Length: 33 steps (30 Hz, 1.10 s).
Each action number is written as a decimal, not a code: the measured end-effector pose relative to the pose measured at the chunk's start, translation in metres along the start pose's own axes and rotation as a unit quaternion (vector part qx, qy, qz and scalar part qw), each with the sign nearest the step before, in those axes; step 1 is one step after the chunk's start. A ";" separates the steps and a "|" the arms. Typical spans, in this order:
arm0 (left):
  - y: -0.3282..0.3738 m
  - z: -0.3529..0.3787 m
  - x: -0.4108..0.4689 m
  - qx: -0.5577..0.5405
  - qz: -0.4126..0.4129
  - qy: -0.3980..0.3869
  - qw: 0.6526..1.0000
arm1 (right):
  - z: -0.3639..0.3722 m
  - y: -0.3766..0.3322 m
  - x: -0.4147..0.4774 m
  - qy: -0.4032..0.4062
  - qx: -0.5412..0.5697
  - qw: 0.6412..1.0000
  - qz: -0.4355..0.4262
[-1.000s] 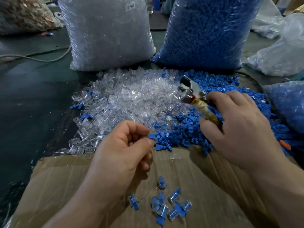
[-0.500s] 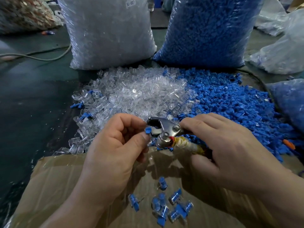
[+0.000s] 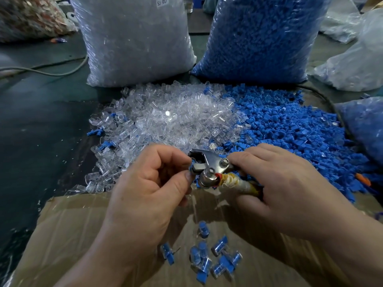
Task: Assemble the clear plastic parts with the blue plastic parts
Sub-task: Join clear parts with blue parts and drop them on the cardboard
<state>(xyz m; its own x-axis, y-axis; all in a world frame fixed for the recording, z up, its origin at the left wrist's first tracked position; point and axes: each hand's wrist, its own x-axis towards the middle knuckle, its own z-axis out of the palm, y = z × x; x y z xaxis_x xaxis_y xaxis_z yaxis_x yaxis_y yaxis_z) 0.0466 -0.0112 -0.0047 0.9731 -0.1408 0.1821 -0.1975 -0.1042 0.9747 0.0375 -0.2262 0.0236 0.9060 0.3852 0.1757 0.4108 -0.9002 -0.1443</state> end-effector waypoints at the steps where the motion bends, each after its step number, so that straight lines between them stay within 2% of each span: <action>1: 0.000 0.000 0.000 -0.001 -0.001 -0.001 1.000 | 0.000 0.000 0.000 0.000 0.004 1.000 0.001; 9: 0.006 0.002 -0.002 0.002 0.002 0.011 1.000 | 0.000 -0.002 -0.001 0.020 0.025 0.999 0.017; 13: 0.005 -0.003 0.002 0.029 -0.045 0.049 0.997 | 0.002 0.010 -0.001 0.030 -0.032 0.998 0.052; 16: 0.002 -0.005 0.005 0.055 -0.113 0.003 0.992 | 0.005 0.022 0.011 -0.003 -0.078 0.991 0.112; 19: 0.002 -0.001 0.004 0.094 -0.139 -0.040 0.985 | 0.010 0.026 0.019 -0.020 -0.097 0.986 0.135; 25: 0.005 0.001 0.001 0.092 -0.151 -0.036 0.983 | 0.009 0.031 0.016 0.006 -0.077 0.986 0.150; 29: 0.005 0.004 -0.001 0.101 -0.142 -0.027 0.984 | 0.004 0.003 0.013 0.098 -0.015 0.991 0.087; 33: 0.003 0.009 -0.005 0.100 -0.111 -0.016 0.989 | 0.012 -0.032 0.012 0.073 -0.007 0.997 -0.037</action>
<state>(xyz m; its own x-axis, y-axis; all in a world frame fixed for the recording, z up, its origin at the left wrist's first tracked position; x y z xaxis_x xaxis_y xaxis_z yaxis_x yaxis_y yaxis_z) 0.0405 -0.0193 -0.0039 0.9914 -0.1237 -0.0415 -0.0013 -0.3276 0.9448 0.0363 -0.1907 0.0183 0.8479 0.4184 0.3255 0.4741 -0.8732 -0.1126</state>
